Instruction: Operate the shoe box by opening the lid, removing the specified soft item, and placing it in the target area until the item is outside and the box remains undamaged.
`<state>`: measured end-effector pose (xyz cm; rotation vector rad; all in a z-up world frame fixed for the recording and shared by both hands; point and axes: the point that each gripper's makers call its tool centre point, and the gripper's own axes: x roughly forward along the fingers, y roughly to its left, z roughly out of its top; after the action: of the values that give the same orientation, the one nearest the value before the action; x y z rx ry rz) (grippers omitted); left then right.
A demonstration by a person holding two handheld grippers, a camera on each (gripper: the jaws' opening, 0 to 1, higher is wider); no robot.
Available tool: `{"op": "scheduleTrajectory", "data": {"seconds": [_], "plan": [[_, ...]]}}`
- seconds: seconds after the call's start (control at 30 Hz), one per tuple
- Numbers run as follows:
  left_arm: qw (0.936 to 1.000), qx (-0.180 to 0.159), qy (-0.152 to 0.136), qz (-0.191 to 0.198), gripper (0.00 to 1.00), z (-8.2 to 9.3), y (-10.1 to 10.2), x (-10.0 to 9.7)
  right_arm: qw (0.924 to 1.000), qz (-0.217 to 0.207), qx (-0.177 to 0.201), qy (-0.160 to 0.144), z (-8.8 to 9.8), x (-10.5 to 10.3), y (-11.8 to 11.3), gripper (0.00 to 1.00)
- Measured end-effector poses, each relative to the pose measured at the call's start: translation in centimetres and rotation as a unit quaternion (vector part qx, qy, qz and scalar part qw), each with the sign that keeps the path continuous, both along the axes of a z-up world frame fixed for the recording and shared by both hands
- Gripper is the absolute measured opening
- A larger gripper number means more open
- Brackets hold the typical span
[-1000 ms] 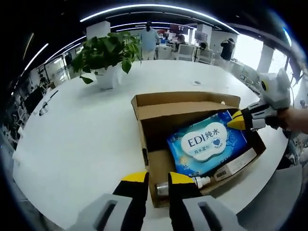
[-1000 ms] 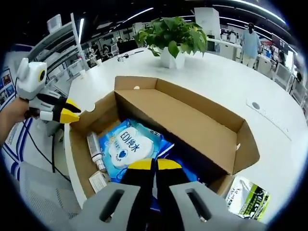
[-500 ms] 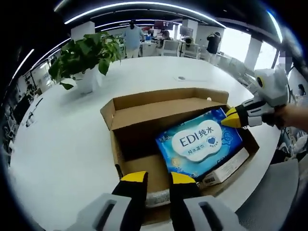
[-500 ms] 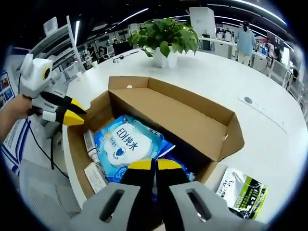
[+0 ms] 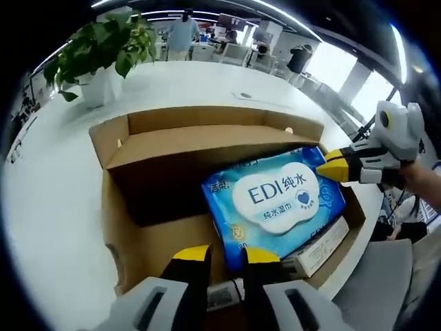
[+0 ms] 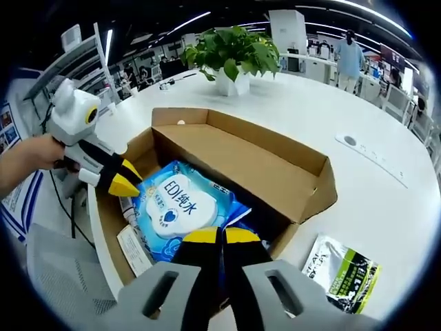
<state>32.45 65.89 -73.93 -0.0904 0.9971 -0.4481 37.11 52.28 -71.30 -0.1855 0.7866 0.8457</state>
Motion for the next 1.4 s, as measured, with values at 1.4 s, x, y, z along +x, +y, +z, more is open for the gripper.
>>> {"op": "scheduleTrajectory", "data": {"seconds": [1.4], "plan": [[0.9939, -0.102, -0.012, 0.041, 0.01, 3.7, -1.3, 0.2, 0.9969, -0.046, 0.06, 0.022, 2.4, -0.7, -0.7, 0.0]]}}
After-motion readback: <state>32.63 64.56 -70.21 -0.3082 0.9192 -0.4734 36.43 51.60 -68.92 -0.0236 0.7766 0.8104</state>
